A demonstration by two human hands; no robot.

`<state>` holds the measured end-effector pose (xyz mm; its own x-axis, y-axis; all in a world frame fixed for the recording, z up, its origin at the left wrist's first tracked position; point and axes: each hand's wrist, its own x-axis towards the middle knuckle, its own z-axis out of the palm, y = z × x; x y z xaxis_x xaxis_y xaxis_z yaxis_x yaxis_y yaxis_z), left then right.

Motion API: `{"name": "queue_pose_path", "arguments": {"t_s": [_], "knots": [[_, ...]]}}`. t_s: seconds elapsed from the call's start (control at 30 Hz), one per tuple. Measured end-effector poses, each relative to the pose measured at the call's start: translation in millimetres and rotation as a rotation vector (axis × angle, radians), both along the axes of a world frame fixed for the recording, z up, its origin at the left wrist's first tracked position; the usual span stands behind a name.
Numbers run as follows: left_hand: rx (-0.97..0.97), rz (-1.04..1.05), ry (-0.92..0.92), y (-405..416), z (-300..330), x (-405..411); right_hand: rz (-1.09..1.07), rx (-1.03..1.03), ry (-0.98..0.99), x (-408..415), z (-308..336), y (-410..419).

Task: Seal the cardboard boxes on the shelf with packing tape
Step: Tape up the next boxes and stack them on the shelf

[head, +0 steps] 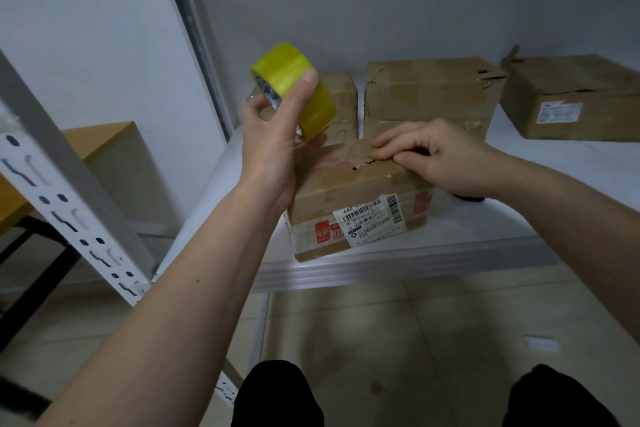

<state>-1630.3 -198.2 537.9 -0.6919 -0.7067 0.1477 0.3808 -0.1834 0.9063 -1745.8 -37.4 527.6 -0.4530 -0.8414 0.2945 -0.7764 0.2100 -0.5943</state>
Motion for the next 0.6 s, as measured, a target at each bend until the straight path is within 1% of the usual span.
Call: {"name": "queue_pose_path", "arguments": {"t_s": [0.07, 0.13, 0.2, 0.3, 0.33, 0.4, 0.43, 0.5, 0.6], "knots": [[0.0, -0.023, -0.002, -1, 0, 0, -0.018, -0.015, -0.053, 4, 4, 0], [-0.022, -0.093, -0.039, -3, 3, 0, -0.044, -0.113, -0.133, 10, 12, -3], [-0.039, -0.243, -0.084, -6, 8, 2, -0.072, -0.238, -0.213, 13, 24, -8], [-0.076, -0.496, -0.124, -4, 20, 6, -0.052, -0.387, -0.33, 19, 44, -20], [-0.115, -0.569, -0.144, -3, 24, 7, -0.052, -0.398, -0.31, 19, 49, -24], [-0.199, -0.711, -0.195, 0, 29, 8, -0.095, -0.394, -0.16, 18, 57, -32], [-0.206, -0.779, -0.201, 2, 30, 9, -0.125, -0.428, -0.102, 17, 58, -36], [-0.1, -0.881, -0.145, 5, 31, 10, -0.17, -0.542, -0.084, 18, 59, -38], [0.137, -0.895, -0.039, 8, 24, 10, -0.182, -0.714, -0.154, 20, 64, -34]]}}
